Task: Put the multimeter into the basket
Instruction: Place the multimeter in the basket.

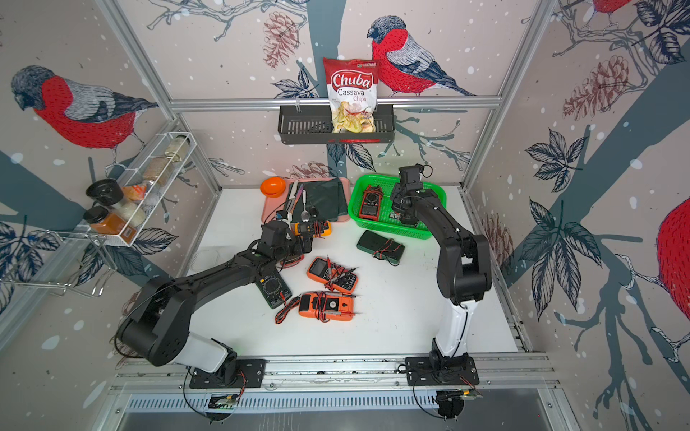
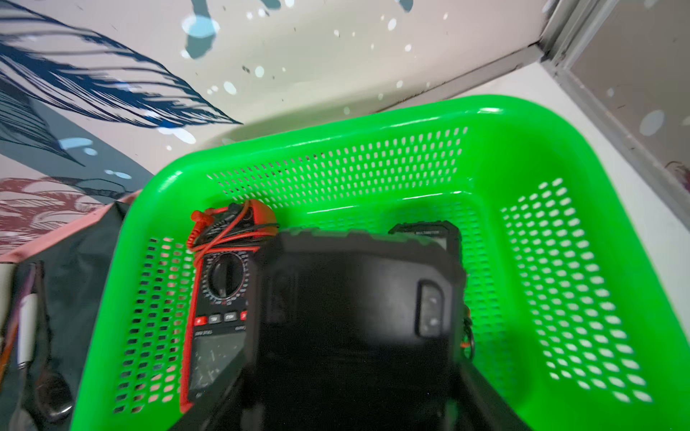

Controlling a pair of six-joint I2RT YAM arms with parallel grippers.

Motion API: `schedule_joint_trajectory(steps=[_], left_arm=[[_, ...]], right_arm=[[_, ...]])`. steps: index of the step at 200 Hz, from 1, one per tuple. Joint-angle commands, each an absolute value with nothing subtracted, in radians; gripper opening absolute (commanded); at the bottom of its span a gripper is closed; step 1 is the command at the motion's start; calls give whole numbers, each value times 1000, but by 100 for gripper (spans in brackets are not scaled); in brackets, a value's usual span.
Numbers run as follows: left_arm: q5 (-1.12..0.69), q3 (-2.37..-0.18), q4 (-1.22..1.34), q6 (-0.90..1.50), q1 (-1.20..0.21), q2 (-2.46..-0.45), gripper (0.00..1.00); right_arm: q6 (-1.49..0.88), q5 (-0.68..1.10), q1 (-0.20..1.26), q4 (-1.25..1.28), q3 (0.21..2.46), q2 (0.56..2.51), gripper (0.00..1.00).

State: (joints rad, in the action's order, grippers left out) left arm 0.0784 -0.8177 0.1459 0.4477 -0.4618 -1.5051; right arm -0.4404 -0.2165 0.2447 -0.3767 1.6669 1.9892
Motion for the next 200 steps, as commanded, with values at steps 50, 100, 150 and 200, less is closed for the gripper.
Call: schedule_joint_trajectory(steps=[50,100,150,200], left_arm=[[79,-824,158,443,-456,-1511,98],[69,-828,163,443,-452,-1516,99],[63,-828,166,445,-451,-1519,98],[63,-824,163,445,-451,-1514,98]], right_arm=[[-423,-195,280,-481,1852,2229,27],[-435,-174,297,-505,1874,2283,44],[-436,-146,309,-511,1875,2318,71],[-424,-122,313,-508,1878,2307,96]])
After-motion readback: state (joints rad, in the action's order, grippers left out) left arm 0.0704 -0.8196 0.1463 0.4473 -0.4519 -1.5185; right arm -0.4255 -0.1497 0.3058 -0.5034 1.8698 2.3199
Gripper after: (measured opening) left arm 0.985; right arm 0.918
